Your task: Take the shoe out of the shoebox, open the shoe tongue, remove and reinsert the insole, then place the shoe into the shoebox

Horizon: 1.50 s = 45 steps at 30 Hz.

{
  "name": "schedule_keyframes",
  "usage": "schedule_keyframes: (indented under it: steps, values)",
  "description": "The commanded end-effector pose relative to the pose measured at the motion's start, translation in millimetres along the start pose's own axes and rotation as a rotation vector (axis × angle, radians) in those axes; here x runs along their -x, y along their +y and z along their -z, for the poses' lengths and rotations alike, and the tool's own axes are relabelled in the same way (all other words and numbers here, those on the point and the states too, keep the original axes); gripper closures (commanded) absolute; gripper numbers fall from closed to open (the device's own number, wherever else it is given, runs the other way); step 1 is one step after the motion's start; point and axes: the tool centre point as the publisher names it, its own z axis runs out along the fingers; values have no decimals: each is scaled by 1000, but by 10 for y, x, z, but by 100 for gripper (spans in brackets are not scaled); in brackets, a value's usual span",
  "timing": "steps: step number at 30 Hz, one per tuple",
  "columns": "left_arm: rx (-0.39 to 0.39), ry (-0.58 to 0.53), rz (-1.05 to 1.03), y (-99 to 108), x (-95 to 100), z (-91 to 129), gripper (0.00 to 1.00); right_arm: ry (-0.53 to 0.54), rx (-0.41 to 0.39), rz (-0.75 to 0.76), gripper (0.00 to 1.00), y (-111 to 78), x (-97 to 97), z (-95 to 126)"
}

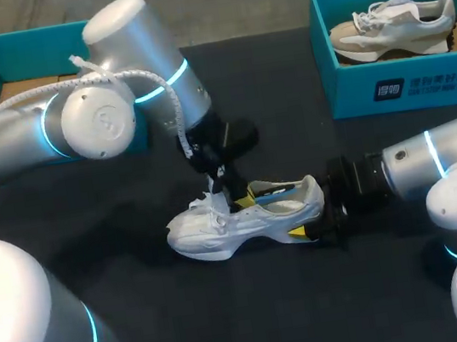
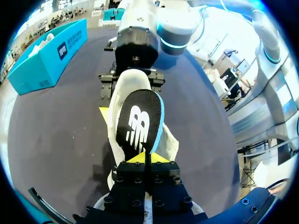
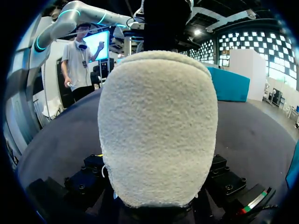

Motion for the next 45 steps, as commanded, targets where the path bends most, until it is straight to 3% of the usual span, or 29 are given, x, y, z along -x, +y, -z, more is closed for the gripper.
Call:
schedule_keyframes:
  steps: [1, 18, 31, 33, 35, 38, 41, 45]
  values:
    - [-34, 2, -18, -27, -16, 9, 100, -1, -5, -1, 100, -5, 13, -4]
    - [-108, -27, -109, -282, -104, 251, 100, -1, -5, -1, 100, -5, 13, -4]
    - [-102, -35, -152, -453, -102, 277, 100, -1, -5, -1, 100, -5, 13, -4]
    - [-96, -35, -147, -447, -98, 263, 64, -1, -5, -1, 100, -5, 13, -4]
    - [-95, -34, -145, -442, -97, 259, 45, -1, -5, -1, 100, -5, 13, -4]
    - [-87, -45, -140, -436, -104, 257, 35, -1, -5, -1, 100, -5, 13, -4]
    - [-78, -70, -136, -433, -130, 260, 36, -1, -5, -1, 100, -5, 13, -4]
    - [-55, -118, -147, -444, -190, 274, 28, -1, -5, -1, 100, -5, 13, -4]
